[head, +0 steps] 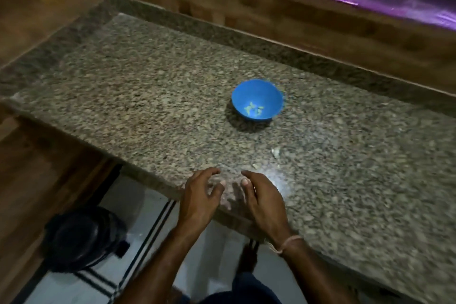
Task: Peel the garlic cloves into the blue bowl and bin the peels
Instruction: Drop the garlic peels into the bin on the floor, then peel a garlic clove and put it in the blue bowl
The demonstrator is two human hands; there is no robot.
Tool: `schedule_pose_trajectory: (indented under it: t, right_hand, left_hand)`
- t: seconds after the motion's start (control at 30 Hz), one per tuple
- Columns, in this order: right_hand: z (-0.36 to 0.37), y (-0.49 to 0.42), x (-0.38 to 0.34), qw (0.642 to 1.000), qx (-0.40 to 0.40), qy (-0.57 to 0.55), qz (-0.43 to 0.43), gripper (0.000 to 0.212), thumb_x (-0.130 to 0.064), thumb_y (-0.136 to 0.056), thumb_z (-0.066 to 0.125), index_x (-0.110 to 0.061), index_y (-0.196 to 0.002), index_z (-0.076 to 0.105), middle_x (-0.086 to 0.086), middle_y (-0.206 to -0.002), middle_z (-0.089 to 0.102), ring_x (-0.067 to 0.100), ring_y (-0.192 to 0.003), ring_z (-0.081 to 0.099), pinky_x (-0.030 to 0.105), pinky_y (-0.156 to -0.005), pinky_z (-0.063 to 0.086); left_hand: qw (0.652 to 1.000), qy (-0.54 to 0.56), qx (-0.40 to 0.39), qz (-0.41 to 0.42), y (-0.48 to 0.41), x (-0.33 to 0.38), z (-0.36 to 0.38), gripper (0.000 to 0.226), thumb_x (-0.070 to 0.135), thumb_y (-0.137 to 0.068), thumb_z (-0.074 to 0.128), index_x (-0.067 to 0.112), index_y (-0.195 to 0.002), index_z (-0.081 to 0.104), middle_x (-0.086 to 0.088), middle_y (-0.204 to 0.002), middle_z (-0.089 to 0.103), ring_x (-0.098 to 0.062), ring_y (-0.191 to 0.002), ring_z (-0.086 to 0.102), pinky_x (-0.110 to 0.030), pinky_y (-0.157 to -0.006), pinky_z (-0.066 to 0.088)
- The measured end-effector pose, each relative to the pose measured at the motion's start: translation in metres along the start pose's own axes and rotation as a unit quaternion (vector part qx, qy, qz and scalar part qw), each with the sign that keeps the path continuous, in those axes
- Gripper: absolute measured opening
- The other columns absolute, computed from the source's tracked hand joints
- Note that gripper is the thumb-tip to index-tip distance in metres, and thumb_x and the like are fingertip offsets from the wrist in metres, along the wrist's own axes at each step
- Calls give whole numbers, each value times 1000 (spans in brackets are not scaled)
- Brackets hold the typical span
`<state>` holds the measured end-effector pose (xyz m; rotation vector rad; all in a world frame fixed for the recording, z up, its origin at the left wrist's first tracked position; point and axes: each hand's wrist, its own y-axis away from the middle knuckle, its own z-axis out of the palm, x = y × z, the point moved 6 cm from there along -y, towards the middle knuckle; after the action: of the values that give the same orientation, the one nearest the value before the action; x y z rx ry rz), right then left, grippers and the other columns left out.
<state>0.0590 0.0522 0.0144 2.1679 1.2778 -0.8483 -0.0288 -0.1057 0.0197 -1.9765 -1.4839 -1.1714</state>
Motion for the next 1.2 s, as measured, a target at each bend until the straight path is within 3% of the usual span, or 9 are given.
schedule_pose_trajectory:
  t: [0.2,0.27,0.4,0.53,0.73,0.87,1.07,1.13,1.2]
  right_hand:
    - [-41,-28,65,996,11,80,34,46,-40,-103,57,-18,-144,56,7,-139,60,30,-126,57,41,-98,49]
    - [-52,-43,84,988,-1,138,65,60,-34,-96,70,-15,-149,48,12,-145,51,37,-130,51,47,-100,47]
    - [-60,-73,91,971,-53,214,94,90,-49,-90,75,-17,-160,28,13,-165,27,35,-150,27,52,-112,33]
    - [-59,-85,94,961,-61,248,105,95,-56,-89,73,-21,-162,24,8,-170,16,30,-154,16,53,-115,26]
    - [-61,-93,91,962,-53,230,135,97,-50,-84,80,-25,-160,24,3,-171,10,28,-155,13,54,-112,28]
    - [-58,-95,88,960,-52,232,150,102,-47,-83,82,-25,-162,20,3,-172,9,28,-156,11,55,-113,27]
    - [-56,-94,93,963,-43,207,165,106,-45,-84,82,-29,-165,15,-1,-175,3,25,-159,5,55,-120,20]
    - [-57,-94,94,966,-33,197,165,107,-44,-81,84,-31,-164,18,-2,-175,5,25,-159,7,54,-120,19]
    - [-57,-95,95,968,-25,192,163,107,-44,-79,86,-32,-163,21,-3,-174,8,24,-159,9,53,-120,18]
  left_hand:
    - [995,-72,-45,48,-35,30,63,35,18,-93,72,23,-127,69,7,-121,63,-9,-107,62,-24,-87,50]
    - [990,-101,-59,82,-50,37,81,36,11,-91,71,20,-125,68,3,-116,62,-14,-107,64,-29,-87,52]
    - [980,-143,-83,109,-69,36,109,30,4,-89,65,24,-111,66,3,-104,56,-17,-95,61,-36,-79,55]
    - [982,-130,-82,111,-75,38,115,24,-1,-95,57,22,-91,62,1,-93,55,3,-83,58,-10,-64,40]
    - [993,-68,4,98,-100,68,94,13,21,-100,54,30,-91,57,11,-86,64,-10,-79,63,-36,-64,52]
    - [983,-100,81,129,-155,112,72,13,20,-96,68,29,-94,60,11,-91,66,-19,-84,62,-36,-62,45]
    - [973,-169,61,147,-201,132,71,21,17,-93,74,20,-112,66,0,-116,61,-25,-106,60,-34,-73,42]
    - [968,-120,59,212,-179,131,75,16,16,-95,71,18,-109,65,0,-110,58,-22,-98,60,-33,-71,45]
    - [971,-79,-20,223,-146,117,97,11,19,-97,68,19,-108,65,4,-103,58,-14,-89,59,-32,-70,47]
